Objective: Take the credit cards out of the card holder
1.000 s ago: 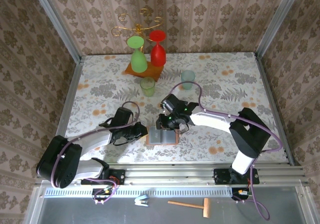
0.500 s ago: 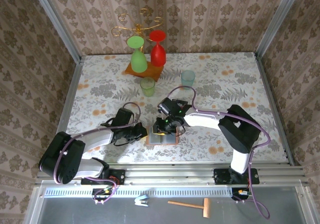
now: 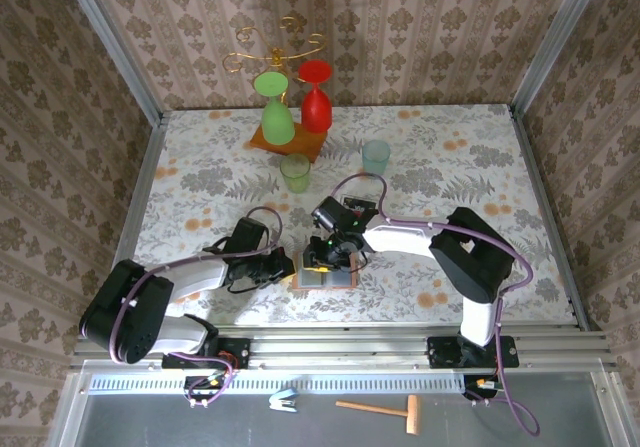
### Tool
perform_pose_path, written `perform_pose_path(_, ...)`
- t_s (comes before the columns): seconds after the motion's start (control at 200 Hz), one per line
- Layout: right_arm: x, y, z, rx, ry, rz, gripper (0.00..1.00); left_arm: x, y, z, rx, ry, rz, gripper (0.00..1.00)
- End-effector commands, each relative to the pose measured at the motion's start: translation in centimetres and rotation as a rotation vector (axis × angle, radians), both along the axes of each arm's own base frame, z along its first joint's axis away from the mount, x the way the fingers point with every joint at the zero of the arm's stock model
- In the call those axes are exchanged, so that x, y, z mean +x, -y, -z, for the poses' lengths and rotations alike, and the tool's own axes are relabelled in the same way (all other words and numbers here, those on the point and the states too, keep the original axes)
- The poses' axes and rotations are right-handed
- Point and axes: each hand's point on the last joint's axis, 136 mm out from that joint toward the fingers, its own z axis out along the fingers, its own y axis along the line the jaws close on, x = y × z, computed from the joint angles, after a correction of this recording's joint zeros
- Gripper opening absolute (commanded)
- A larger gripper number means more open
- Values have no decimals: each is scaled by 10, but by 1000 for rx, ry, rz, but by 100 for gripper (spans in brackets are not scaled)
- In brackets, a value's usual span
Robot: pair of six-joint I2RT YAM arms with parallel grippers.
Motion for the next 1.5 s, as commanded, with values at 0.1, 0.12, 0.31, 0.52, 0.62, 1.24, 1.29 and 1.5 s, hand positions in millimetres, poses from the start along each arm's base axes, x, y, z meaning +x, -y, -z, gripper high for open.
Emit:
perform_pose_path(0.1,-3,5,6,-57,-20,13,29,-8,-4,9,20,-34,8,6)
perform_pose_path(0.12,-3,7,7,-63,-19,15,29,-8,-4,9,22,-35,8,6)
perform_pose_path(0.31,-2,14,4,-74,-2,30,29,-10,-6,12,35,-47,10,6)
perform_pose_path(0.52,-2,19,4,-50,-5,50,29,-11,-7,14,45,-59,12,6)
perform_pose_path(0.62,-2,22,4,-40,-8,57,29,-11,-7,14,45,-59,14,6)
perform_pose_path(1.24,2,25,1,108,-6,88,29,-2,-3,0,65,-51,31,7)
perform_pose_path(1.29,1,25,2,132,-9,92,29,0,-1,-7,57,-39,30,7)
perform_pose_path(1.5,1,26,5,196,-20,108,29,10,16,-43,-3,42,22,16)
